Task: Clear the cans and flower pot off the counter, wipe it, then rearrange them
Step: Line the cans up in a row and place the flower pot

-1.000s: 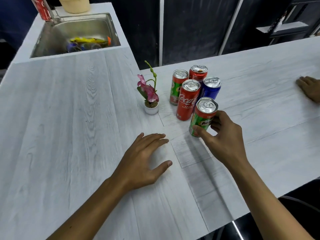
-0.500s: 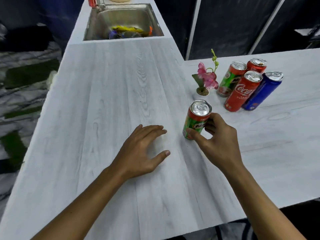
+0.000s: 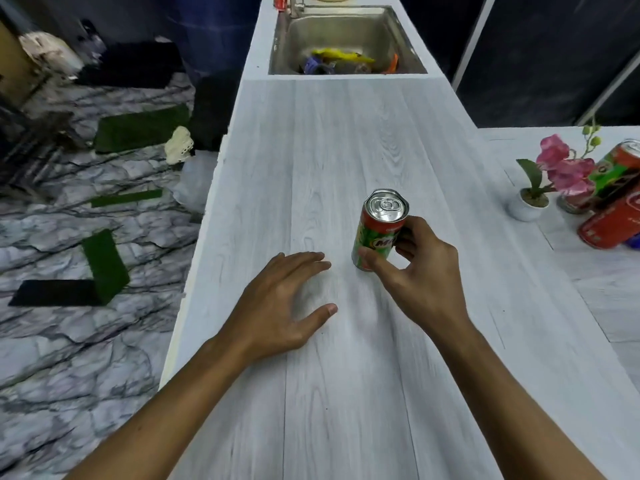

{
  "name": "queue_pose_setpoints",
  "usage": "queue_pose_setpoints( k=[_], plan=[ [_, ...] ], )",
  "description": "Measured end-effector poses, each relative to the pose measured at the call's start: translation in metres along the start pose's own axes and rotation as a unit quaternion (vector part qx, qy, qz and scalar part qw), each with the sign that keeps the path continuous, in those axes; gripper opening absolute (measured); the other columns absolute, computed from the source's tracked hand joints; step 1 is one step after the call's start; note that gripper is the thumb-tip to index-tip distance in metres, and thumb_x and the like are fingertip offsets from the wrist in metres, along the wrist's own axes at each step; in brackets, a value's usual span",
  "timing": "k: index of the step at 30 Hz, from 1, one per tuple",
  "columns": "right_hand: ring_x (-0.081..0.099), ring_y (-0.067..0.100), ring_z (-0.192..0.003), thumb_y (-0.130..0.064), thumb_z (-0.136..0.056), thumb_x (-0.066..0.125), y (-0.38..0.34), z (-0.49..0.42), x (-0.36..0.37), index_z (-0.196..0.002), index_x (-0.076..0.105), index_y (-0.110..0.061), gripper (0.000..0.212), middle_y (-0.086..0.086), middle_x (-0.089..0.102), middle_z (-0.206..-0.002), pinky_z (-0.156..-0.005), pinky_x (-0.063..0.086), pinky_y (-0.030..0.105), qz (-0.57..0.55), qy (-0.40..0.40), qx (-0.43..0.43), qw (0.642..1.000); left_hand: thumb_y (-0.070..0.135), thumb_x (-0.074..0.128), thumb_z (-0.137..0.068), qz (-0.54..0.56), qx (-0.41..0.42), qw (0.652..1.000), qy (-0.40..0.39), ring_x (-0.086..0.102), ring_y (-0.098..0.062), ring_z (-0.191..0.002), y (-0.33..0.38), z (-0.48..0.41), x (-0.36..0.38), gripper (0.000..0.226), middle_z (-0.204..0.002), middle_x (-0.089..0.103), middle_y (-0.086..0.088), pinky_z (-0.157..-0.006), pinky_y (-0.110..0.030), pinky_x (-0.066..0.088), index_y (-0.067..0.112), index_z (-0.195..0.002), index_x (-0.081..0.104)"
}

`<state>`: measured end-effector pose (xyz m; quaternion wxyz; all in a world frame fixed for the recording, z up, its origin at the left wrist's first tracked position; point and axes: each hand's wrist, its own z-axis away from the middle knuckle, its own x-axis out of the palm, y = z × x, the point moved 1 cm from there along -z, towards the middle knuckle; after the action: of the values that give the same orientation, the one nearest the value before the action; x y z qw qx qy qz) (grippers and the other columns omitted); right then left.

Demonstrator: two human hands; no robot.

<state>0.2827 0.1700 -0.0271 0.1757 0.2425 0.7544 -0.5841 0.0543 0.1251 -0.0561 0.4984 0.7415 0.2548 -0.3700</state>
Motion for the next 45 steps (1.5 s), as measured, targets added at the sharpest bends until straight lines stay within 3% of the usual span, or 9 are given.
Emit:
queue_pose_setpoints(
  k=[7, 23, 30, 40, 45],
  plan=[
    [0.062, 0.002, -0.1, -0.048, -0.077, 0.083, -0.027, -0.02, 0.056, -0.127, 0.059, -0.021, 0.062, -0.02, 0.062, -0.107, -0.085, 0.046, 0.011, -0.007, -0.017, -0.021, 1.0, 0.057, 0.066, -0.091, -0.008, -0.021, 1.0, 0.02, 0.039, -0.001, -0.143, -0.039, 0.016, -0.024, 0.061, -0.152, 0.049, 0.014, -0.124, -0.032, 0.023, 0.028, -0.143, 0.055],
    [0.061, -0.005, -0.092, -0.05, -0.078, 0.081, -0.06, -0.05, 0.139, -0.121, 0.06, -0.021, 0.056, -0.022, 0.062, -0.1, -0.083, 0.049, 0.011, -0.028, -0.049, -0.035, 0.998, 0.058, 0.064, -0.092, -0.011, -0.05, 0.998, 0.029, 0.039, -0.003, -0.144, -0.08, 0.028, -0.041, 0.063, -0.152, 0.05, 0.009, -0.121, -0.042, 0.03, 0.023, -0.144, 0.055],
    [0.064, 0.002, -0.1, -0.052, -0.079, 0.081, -0.057, -0.05, 0.146, -0.126, 0.059, -0.019, 0.062, -0.008, 0.071, -0.115, -0.085, 0.05, 0.014, -0.009, -0.059, -0.029, 0.998, 0.054, 0.065, -0.093, 0.004, -0.056, 0.998, 0.019, 0.04, -0.006, -0.144, -0.084, 0.029, -0.04, 0.063, -0.152, 0.05, 0.007, -0.118, -0.043, 0.036, 0.022, -0.146, 0.053],
    [0.063, 0.005, -0.103, -0.051, -0.079, 0.082, -0.057, -0.05, 0.149, -0.128, 0.058, -0.018, 0.064, -0.004, 0.071, -0.118, -0.09, 0.055, 0.023, 0.008, -0.068, -0.02, 0.997, 0.053, 0.066, -0.093, -0.002, -0.054, 0.998, 0.01, 0.04, -0.005, -0.143, -0.086, 0.03, -0.039, 0.063, -0.152, 0.05, 0.009, -0.119, -0.038, 0.033, 0.023, -0.146, 0.053],
    [0.061, 0.014, -0.122, -0.062, -0.081, 0.075, -0.054, -0.045, 0.143, -0.142, 0.049, -0.02, 0.079, -0.004, 0.064, -0.137, -0.095, 0.048, 0.026, 0.052, -0.098, -0.019, 0.994, 0.054, 0.064, -0.094, -0.005, -0.052, 0.999, 0.008, 0.04, -0.005, -0.143, -0.083, 0.029, -0.038, 0.062, -0.152, 0.05, 0.009, -0.118, -0.037, 0.036, 0.023, -0.146, 0.052]
  ],
)
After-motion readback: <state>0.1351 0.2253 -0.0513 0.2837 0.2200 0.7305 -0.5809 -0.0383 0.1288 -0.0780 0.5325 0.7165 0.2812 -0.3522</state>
